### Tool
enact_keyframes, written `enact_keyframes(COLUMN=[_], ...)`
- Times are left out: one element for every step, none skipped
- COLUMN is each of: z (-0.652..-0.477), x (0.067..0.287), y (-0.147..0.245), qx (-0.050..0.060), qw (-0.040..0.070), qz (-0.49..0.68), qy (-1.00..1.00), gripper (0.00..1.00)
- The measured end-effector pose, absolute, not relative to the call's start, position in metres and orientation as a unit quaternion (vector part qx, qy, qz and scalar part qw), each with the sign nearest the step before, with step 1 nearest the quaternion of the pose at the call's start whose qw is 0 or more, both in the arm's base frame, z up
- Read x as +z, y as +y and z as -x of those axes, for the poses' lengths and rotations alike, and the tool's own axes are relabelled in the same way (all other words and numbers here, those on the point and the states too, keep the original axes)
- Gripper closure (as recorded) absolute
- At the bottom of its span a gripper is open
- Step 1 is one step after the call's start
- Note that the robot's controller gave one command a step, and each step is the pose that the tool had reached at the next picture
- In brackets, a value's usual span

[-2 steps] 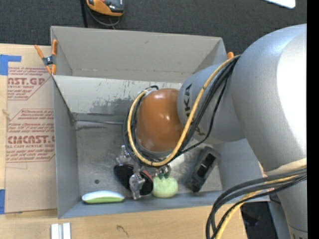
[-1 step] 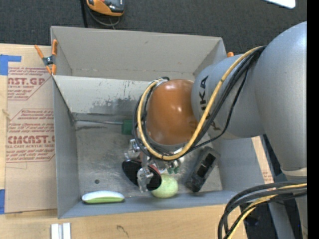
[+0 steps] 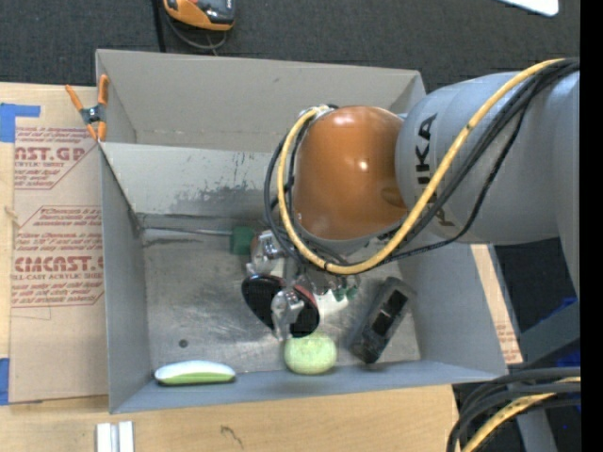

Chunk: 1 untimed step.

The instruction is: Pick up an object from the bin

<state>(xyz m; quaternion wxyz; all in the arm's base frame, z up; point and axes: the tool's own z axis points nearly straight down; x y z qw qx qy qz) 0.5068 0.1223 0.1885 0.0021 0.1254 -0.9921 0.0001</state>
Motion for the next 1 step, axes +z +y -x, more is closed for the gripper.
enact_keyframes(z=[-0.5083], x=[0.226], y=[0.1229], qx=[0.0], qw=[-0.001], qz=[-0.128], qy=[-0.992], gripper=[1.0])
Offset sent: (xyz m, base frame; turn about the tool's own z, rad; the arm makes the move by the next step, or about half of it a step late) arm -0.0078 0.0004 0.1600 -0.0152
